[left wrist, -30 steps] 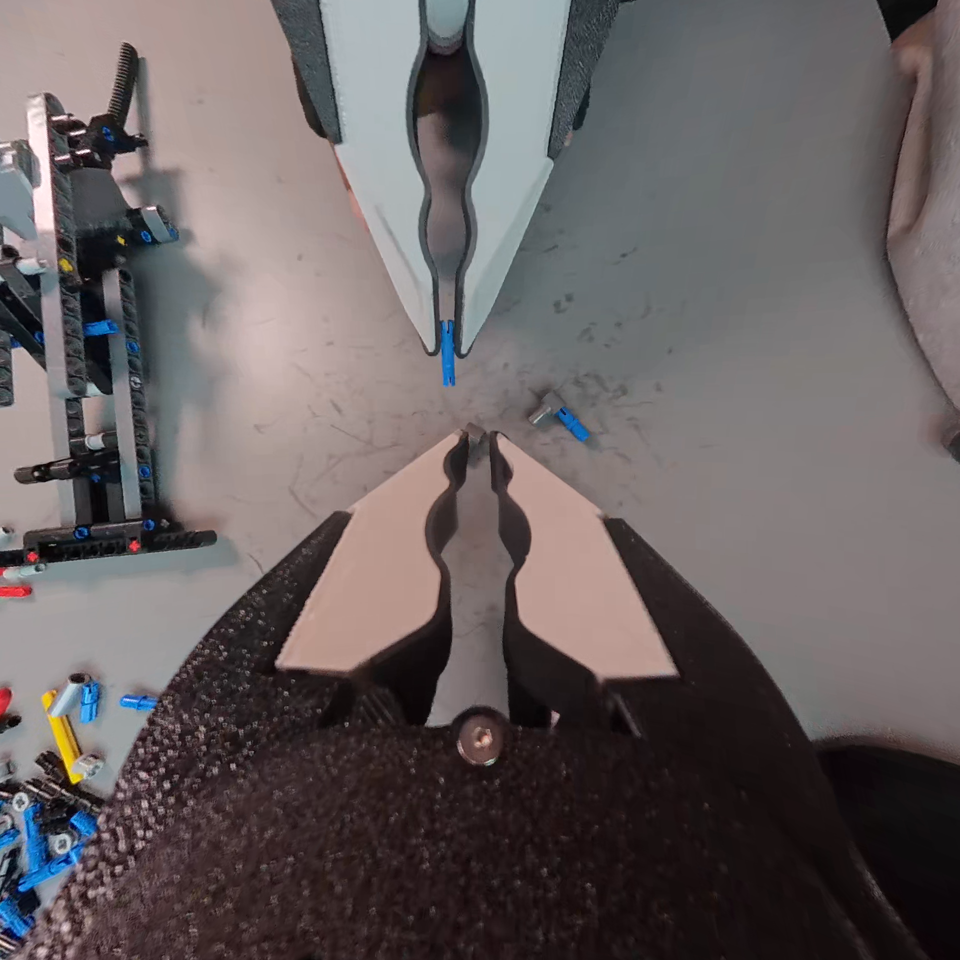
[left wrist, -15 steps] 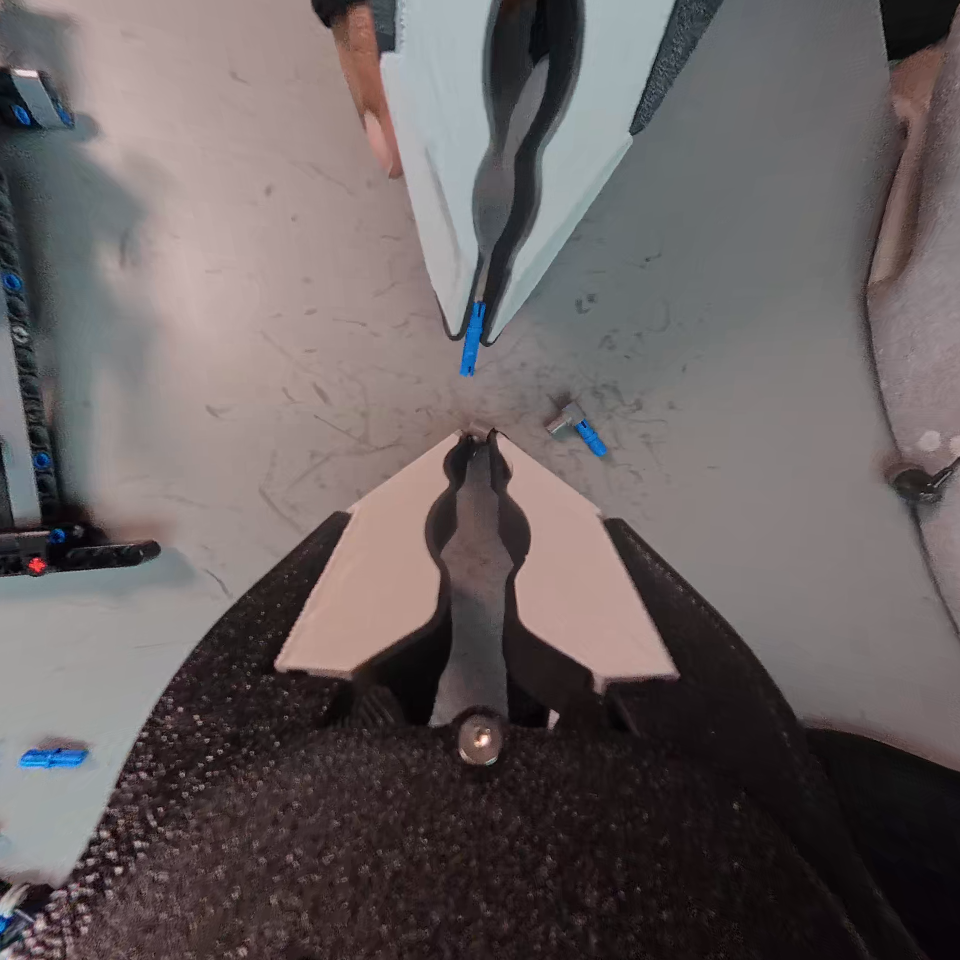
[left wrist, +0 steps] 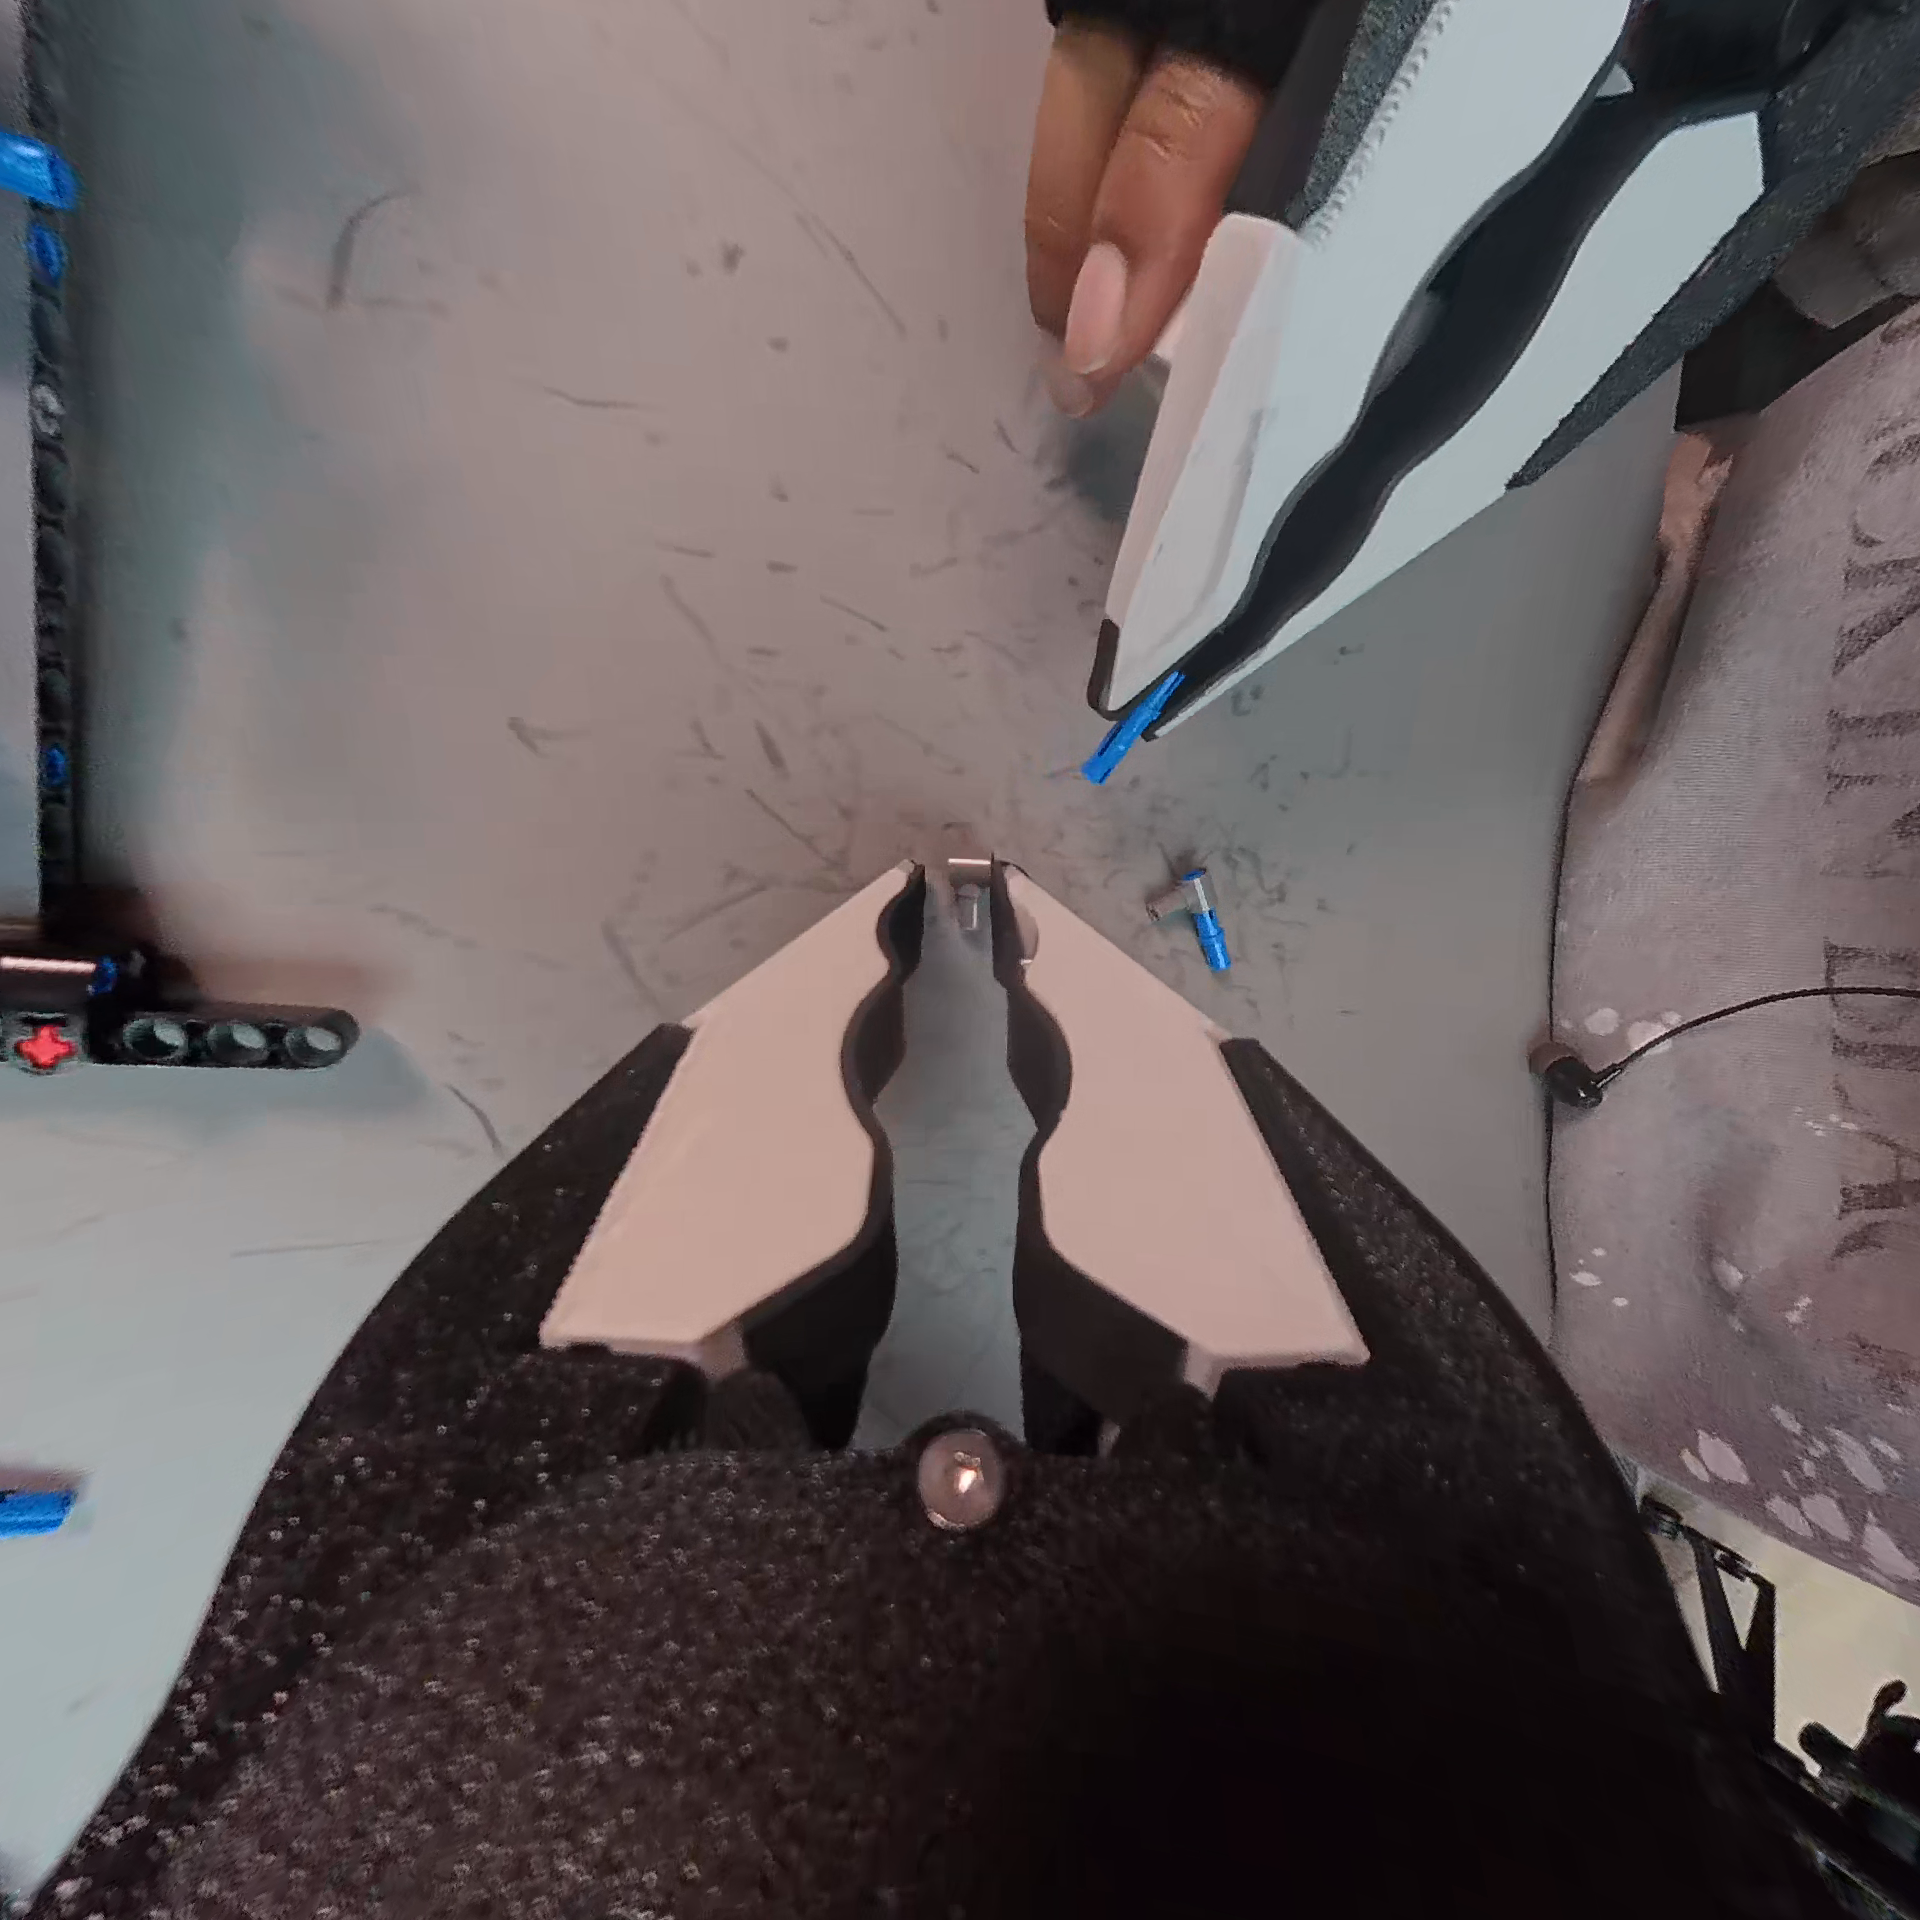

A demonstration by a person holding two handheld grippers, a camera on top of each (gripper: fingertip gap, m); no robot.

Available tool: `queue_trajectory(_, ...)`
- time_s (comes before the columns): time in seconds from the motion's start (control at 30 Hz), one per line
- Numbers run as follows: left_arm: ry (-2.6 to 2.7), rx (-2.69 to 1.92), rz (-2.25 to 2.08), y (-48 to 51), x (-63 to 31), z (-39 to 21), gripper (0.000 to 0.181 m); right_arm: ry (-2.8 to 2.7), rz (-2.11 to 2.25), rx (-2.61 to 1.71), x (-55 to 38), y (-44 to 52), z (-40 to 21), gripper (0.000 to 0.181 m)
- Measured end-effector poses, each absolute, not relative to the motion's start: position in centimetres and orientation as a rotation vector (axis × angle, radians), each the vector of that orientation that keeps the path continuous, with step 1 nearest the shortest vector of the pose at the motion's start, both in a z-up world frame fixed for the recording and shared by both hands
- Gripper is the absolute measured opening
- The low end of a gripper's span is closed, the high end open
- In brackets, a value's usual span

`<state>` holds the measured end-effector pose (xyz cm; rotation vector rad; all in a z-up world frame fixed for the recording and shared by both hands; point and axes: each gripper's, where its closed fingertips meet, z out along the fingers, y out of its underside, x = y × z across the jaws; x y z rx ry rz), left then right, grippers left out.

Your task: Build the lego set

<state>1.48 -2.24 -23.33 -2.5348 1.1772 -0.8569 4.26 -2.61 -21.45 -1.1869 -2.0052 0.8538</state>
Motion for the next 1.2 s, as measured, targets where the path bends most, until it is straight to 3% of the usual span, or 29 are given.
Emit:
queue_trajectory(0.5, 1.128, -2.563, -0.762, -0.5, 0.2, -23.3, 0.012, -2.017, 0.864, -1.180, 4.4, -2.7, -21.5, 0.005)
queue_trajectory(1.2, 1.292, -2.245, -0.395, -1.7, 1.5, -23.1, 0.011, -2.027, 0.863, -1.185, 4.6, -2.6, -21.7, 0.005)
